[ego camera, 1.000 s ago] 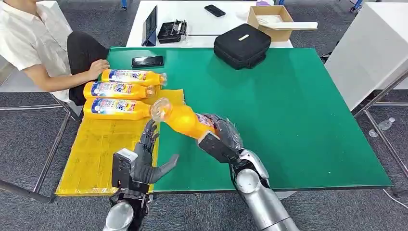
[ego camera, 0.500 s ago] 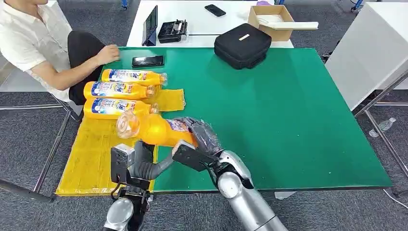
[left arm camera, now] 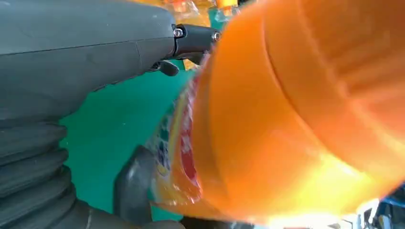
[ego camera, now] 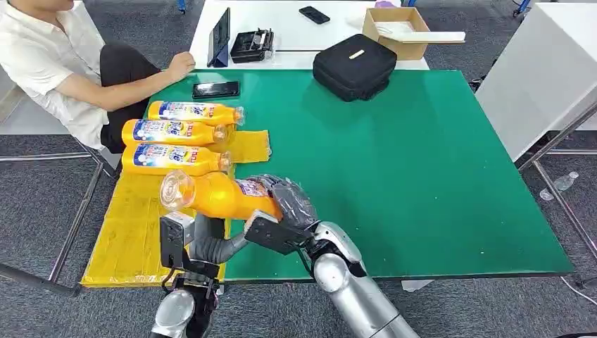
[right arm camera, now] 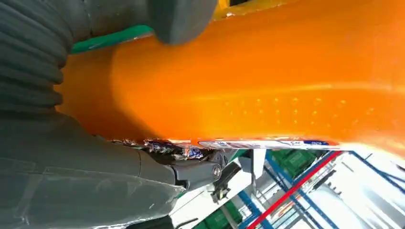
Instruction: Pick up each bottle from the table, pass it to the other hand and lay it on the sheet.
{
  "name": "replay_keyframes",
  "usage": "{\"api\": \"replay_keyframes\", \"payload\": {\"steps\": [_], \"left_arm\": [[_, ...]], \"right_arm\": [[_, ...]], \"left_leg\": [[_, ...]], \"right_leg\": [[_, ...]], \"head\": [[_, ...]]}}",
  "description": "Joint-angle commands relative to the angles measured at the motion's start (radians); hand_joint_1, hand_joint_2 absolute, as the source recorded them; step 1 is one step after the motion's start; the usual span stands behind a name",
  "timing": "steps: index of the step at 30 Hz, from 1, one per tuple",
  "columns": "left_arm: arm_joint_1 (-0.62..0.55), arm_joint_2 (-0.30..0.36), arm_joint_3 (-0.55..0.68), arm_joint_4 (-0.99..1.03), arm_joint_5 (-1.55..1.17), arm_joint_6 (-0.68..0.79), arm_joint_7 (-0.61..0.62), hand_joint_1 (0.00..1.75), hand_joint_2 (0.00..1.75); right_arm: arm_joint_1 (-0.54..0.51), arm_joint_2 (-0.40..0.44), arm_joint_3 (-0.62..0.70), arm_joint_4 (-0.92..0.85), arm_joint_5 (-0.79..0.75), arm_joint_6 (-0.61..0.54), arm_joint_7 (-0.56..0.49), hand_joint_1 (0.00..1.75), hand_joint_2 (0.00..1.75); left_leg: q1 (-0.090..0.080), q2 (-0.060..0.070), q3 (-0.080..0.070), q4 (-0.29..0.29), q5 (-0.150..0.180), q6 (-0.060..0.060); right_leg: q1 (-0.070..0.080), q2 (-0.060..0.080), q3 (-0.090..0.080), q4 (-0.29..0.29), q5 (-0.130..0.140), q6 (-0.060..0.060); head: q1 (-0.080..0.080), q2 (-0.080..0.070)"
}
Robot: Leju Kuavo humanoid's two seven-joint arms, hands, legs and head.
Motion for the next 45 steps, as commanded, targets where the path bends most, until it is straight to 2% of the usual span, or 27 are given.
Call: {"api": "replay_keyframes", "payload": {"steps": [1, 6, 8, 9, 13, 29, 30, 31, 32, 34, 35, 44, 45], "left_arm": [[-0.017, -0.047, 0.014, -0.012, 0.042, -0.013, -0.013, 0.00, 1.75], [-0.005, -0.047, 0.012, -0.025, 0.084, -0.023, -0.015, 0.00, 1.75], [-0.007, -0.047, 0.017, -0.020, 0.093, -0.022, -0.018, 0.00, 1.75], [-0.008, -0.047, 0.019, -0.019, 0.099, -0.019, -0.020, 0.00, 1.75], [-0.014, -0.047, 0.028, -0.023, 0.120, 0.016, -0.022, 0.00, 1.75], [-0.027, -0.047, 0.028, -0.002, 0.173, -0.003, -0.034, 0.00, 1.75], [-0.028, -0.047, 0.029, -0.003, 0.174, -0.006, -0.038, 0.47, 1.75], [-0.028, -0.047, 0.029, -0.011, 0.172, -0.008, -0.042, 1.57, 1.75], [-0.030, -0.047, 0.026, -0.015, 0.168, -0.011, -0.044, 1.75, 1.75], [-0.031, -0.047, 0.026, -0.015, 0.168, -0.011, -0.044, 1.75, 1.75], [-0.033, -0.047, 0.022, -0.014, 0.167, -0.011, -0.044, 1.75, 1.75], [-0.040, -0.047, 0.027, 0.005, 0.167, -0.012, -0.046, 1.75, 1.75], [-0.042, -0.047, 0.029, 0.012, 0.164, -0.009, -0.043, 1.75, 1.75]], "right_arm": [[-0.044, -0.016, 0.051, 0.105, -0.022, -0.011, -0.010, 1.75, 1.75], [-0.025, -0.019, 0.022, 0.151, -0.085, 0.000, -0.039, 1.75, 1.75], [-0.030, -0.015, 0.029, 0.165, -0.086, -0.002, -0.050, 1.75, 1.75], [-0.032, -0.014, 0.032, 0.167, -0.085, -0.002, -0.051, 1.75, 1.75], [-0.032, -0.009, 0.048, 0.170, -0.076, -0.005, -0.051, 1.75, 1.75], [-0.031, -0.020, 0.066, 0.174, -0.069, -0.008, -0.056, 1.75, 1.75], [-0.031, -0.020, 0.067, 0.175, -0.069, -0.008, -0.056, 1.75, 1.75], [-0.027, -0.019, 0.068, 0.174, -0.069, -0.008, -0.056, 1.75, 1.75], [-0.025, -0.018, 0.070, 0.172, -0.069, -0.009, -0.056, 1.75, 1.75], [-0.025, -0.017, 0.070, 0.172, -0.069, -0.009, -0.056, 1.75, 1.75], [-0.024, -0.017, 0.071, 0.170, -0.069, -0.009, -0.056, 1.75, 1.75], [-0.030, -0.013, 0.063, 0.170, -0.080, -0.007, -0.058, 1.75, 1.75], [-0.030, -0.006, 0.050, 0.168, -0.110, 0.006, -0.066, 1.75, 1.75]], "left_leg": [[0.001, 0.001, 0.002, 0.000, -0.001, 0.000], [0.001, 0.001, 0.003, 0.000, -0.001, 0.000], [0.001, 0.000, 0.002, 0.000, -0.001, 0.000], [0.001, 0.002, 0.006, 0.000, -0.002, 0.000], [0.000, 0.001, 0.002, 0.000, -0.001, 0.000], [0.001, 0.001, 0.002, 0.000, -0.001, 0.000], [0.001, 0.001, 0.002, 0.000, -0.001, 0.000], [0.001, 0.001, 0.001, 0.000, -0.001, 0.000], [0.000, 0.000, 0.000, 0.000, 0.000, 0.000], [0.001, 0.002, 0.003, 0.001, -0.002, 0.000], [0.001, 0.000, 0.000, 0.000, -0.001, 0.000], [0.001, 0.001, 0.003, 0.001, -0.002, 0.000], [0.001, 0.000, -0.001, 0.000, 0.000, 0.000]], "right_leg": [[0.001, -0.001, 0.002, 0.000, -0.001, -0.003], [0.002, -0.001, 0.004, -0.002, -0.001, -0.003], [0.001, -0.001, 0.002, -0.001, 0.000, -0.002], [0.002, -0.001, 0.007, -0.002, -0.001, -0.005], [0.001, 0.000, 0.002, -0.001, -0.001, -0.003], [0.002, -0.001, 0.003, -0.001, -0.001, -0.004], [0.002, -0.001, 0.003, -0.001, -0.001, -0.004], [0.001, -0.001, 0.002, -0.001, -0.001, -0.003], [0.001, -0.001, 0.000, -0.001, 0.000, -0.002], [0.002, -0.001, 0.004, -0.001, -0.002, -0.005], [0.001, -0.001, 0.001, 0.000, -0.001, -0.003], [0.002, -0.001, 0.003, 0.000, -0.001, -0.005], [0.001, -0.001, -0.001, 0.000, 0.000, -0.002]], "head": [[0.000, 0.000], [0.000, 0.000], [0.000, 0.000], [0.000, 0.000], [0.000, 0.000], [0.000, 0.000], [0.000, 0.000], [0.000, 0.000], [0.000, 0.000], [0.000, 0.000], [0.000, 0.000], [0.000, 0.000], [0.000, 0.000]]}}
